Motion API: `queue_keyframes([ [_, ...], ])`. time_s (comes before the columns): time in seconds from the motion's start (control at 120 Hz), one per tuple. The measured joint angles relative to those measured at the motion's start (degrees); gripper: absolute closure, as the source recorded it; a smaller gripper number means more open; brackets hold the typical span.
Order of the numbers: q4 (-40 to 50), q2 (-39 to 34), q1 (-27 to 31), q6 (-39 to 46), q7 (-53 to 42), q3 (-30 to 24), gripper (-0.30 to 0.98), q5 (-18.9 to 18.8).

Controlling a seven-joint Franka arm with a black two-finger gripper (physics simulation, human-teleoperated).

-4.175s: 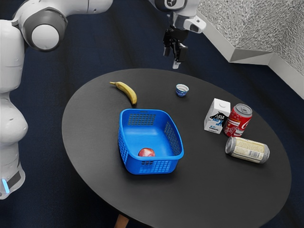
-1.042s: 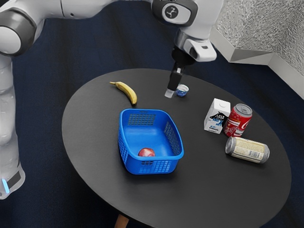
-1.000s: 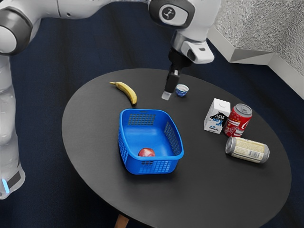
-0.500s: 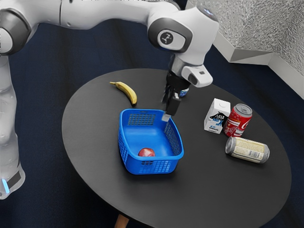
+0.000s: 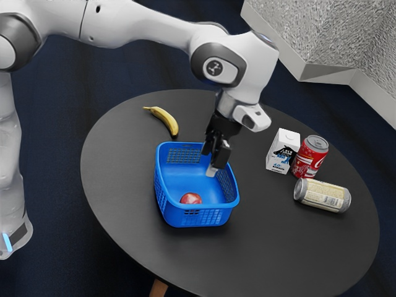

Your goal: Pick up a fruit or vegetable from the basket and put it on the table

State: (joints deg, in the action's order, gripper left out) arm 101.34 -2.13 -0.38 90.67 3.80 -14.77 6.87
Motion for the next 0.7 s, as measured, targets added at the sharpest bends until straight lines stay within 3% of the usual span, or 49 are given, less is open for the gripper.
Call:
queue_keyframes([
  [0.275, 1.41, 0.50, -3.04, 1.05, 1.79, 0.14, 0.00, 1.71],
  [0.7, 5.78, 1.09, 0.19, 5.21, 2.96, 0.18, 0.00, 2.29],
])
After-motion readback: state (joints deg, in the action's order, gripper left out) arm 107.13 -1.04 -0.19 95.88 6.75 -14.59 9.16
